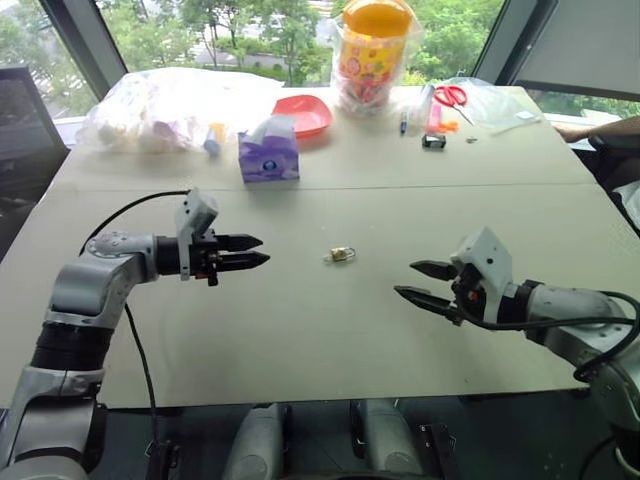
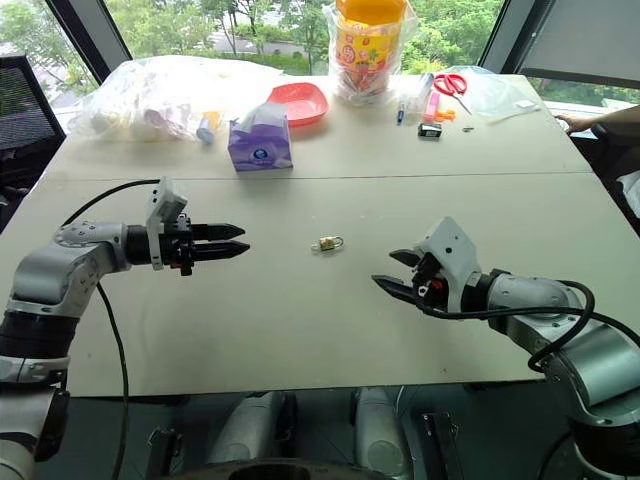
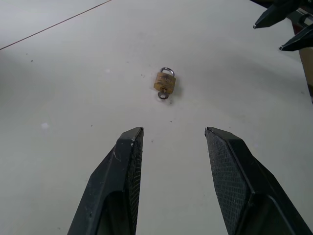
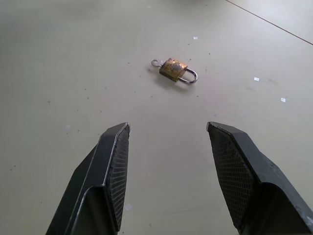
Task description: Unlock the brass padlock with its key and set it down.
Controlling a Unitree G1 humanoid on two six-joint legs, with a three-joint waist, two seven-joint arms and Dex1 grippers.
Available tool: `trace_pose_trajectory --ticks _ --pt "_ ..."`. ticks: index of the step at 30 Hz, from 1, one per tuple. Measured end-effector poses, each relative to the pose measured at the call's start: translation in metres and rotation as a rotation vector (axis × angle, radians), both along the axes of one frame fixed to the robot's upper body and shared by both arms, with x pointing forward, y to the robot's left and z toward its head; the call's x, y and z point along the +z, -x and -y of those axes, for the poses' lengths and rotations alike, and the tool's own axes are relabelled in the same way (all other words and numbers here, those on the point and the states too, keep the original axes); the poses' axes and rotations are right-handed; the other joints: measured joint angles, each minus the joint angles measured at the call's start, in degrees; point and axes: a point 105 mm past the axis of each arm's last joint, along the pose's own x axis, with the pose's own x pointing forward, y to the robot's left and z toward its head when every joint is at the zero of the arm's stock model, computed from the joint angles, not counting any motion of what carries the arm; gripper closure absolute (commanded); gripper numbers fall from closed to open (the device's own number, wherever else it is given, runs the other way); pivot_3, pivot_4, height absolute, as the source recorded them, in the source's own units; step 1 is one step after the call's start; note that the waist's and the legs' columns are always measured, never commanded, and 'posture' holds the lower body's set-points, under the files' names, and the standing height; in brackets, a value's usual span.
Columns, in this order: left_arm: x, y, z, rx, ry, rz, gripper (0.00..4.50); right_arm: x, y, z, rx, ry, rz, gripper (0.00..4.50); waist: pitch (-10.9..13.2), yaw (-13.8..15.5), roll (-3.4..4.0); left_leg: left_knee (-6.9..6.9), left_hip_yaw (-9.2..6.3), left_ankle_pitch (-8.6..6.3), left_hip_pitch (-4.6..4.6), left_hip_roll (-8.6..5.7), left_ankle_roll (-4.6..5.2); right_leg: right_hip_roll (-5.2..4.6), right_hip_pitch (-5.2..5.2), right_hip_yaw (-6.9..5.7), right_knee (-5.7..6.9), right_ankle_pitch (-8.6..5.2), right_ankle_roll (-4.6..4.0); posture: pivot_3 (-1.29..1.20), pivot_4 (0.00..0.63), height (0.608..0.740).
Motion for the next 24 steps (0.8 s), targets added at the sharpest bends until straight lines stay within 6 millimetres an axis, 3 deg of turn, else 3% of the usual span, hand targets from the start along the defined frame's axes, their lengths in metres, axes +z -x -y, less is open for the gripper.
trace_pose_trajectory --ticks 5,17,22,24 --pt "-0.002 -0.003 -0.004 0.039 0.005 -0.019 2.41 -0.006 -0.003 0.000 -0.016 -0.013 -0.021 1.91 0.00 0.05 0.00 0.00 0.00 0.00 -0.01 -0.01 0.00 -0.01 0.00 0.00 0.00 0.00 0.00 0.00 0.150 0.740" --pt "-0.002 -0.005 -0.002 0.054 0.017 -0.016 2.41 0.004 -0.012 0.003 -0.013 0.018 0.013 1.91 0.00 0.03 0.00 0.00 0.00 0.00 -0.01 -0.01 0.00 -0.01 0.00 0.00 0.00 0.00 0.00 0.00 0.150 0.740" --pt "0.009 -0.016 -0.001 0.051 0.017 0.039 2.41 0.008 -0.027 -0.001 0.061 0.100 0.013 1.91 0.00 -0.10 0.00 0.01 0.01 0.00 0.00 -0.01 0.00 0.02 0.00 -0.01 0.00 0.01 0.00 0.00 0.150 0.740" --pt "0.010 -0.017 0.002 -0.006 -0.025 0.048 2.41 0.015 -0.043 -0.009 0.110 0.133 0.028 1.91 0.00 -0.38 0.01 0.00 0.07 0.00 0.01 0.00 0.00 0.06 -0.05 0.02 0.02 0.01 0.00 0.00 0.150 0.740"
